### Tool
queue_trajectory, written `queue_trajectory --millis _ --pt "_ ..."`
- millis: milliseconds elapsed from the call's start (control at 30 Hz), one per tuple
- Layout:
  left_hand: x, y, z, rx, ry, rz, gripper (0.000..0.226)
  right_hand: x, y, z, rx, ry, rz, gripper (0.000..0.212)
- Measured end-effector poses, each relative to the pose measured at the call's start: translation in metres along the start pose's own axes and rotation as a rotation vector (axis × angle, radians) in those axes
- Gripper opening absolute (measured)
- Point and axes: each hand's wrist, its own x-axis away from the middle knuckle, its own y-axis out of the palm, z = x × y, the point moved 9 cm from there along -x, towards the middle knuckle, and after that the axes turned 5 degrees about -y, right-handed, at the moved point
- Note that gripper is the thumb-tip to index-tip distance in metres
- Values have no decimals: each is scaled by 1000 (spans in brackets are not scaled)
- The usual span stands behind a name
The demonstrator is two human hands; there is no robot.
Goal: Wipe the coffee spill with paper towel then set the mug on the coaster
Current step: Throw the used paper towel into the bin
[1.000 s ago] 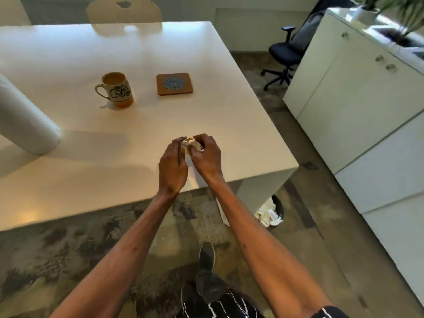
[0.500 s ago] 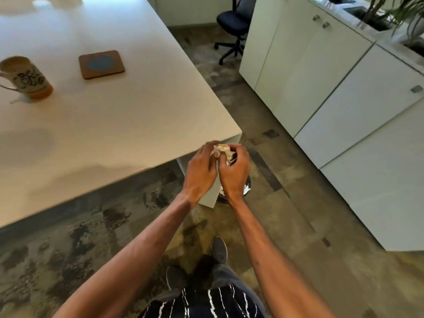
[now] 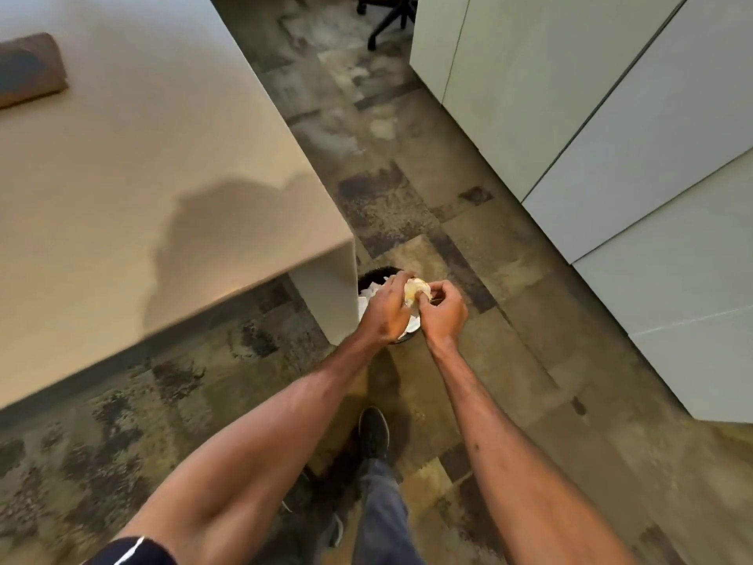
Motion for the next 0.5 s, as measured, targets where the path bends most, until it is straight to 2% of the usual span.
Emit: queue_trajectory --millis 233,400,500 --pt "-102 64 -71 -129 -132 -168 57 -75 79 92 74 179 -152 9" --pt "-137 93 -115 -389 -152 -156 72 -104 123 138 120 243 -186 9" --pt "-148 101 -129 -429 -159 -154 73 -115 138 151 128 267 -198 16"
